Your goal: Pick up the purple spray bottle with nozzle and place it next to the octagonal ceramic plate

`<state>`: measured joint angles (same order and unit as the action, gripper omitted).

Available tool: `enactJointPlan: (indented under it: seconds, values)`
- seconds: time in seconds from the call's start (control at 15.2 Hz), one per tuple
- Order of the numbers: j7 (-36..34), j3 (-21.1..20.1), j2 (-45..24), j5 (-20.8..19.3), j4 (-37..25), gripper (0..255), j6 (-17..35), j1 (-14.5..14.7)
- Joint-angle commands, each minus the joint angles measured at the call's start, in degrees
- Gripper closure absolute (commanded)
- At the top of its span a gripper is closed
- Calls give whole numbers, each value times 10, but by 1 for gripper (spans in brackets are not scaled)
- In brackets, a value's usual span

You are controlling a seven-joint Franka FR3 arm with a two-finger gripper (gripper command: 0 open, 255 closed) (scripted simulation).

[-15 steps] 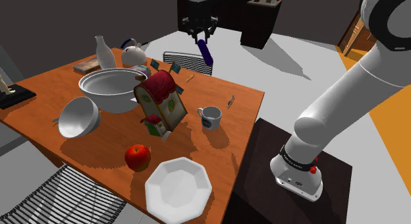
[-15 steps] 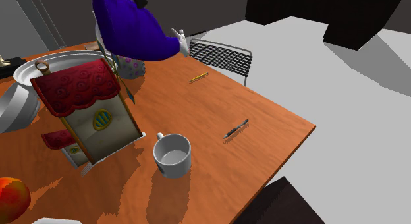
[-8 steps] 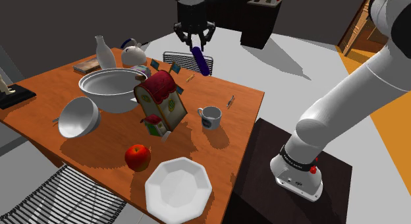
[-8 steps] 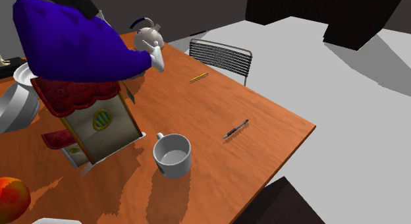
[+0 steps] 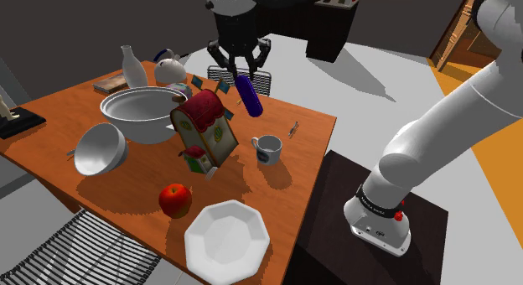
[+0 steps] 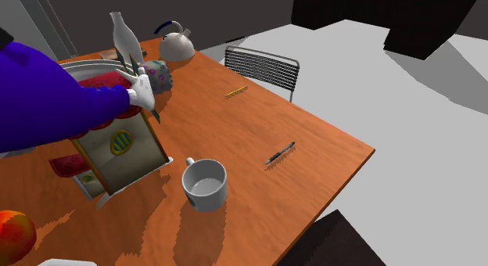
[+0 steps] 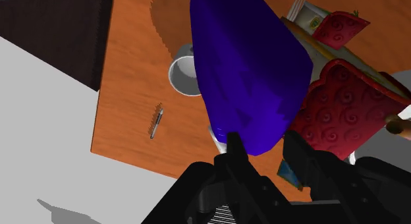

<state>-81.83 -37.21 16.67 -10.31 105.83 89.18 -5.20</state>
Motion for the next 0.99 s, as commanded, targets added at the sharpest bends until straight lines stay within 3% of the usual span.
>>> enactJointPlan:
  seconds: [0.0,0.13,0.92]
  values:
    - [-28,-21,-5,4,-8,255,-11,8]
    - [-57,-43,-13,6,-21,255,-24,16]
    - [-76,-43,-1,14,80,255,65,22]
